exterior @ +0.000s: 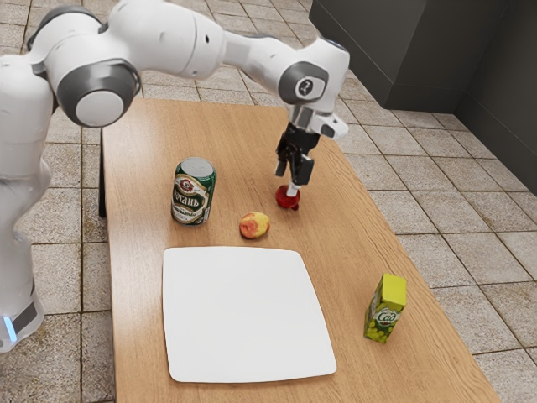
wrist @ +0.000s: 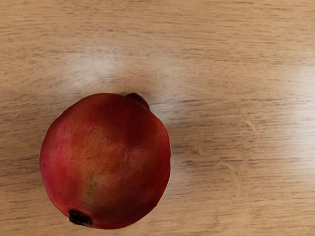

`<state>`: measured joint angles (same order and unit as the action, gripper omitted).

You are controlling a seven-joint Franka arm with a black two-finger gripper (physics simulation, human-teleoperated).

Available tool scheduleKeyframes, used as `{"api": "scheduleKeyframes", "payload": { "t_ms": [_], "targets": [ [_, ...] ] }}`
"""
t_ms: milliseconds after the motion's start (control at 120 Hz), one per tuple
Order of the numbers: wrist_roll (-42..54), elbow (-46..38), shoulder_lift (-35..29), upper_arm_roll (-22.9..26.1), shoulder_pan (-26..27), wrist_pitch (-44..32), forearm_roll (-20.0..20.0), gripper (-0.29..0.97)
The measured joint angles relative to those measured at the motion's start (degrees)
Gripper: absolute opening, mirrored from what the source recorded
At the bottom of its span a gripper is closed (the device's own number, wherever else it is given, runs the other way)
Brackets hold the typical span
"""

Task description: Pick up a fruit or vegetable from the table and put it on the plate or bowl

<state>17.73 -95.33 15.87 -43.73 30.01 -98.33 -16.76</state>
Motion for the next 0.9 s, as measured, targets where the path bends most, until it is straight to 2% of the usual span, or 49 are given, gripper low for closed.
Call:
{"api": "scheduleKeyframes", "payload": {
  "t_ms": [900],
  "targets": [
    [-0.77,-0.32,3.28,-0.21,-1.04,-4.34,0.06,0.68]
  ]
}}
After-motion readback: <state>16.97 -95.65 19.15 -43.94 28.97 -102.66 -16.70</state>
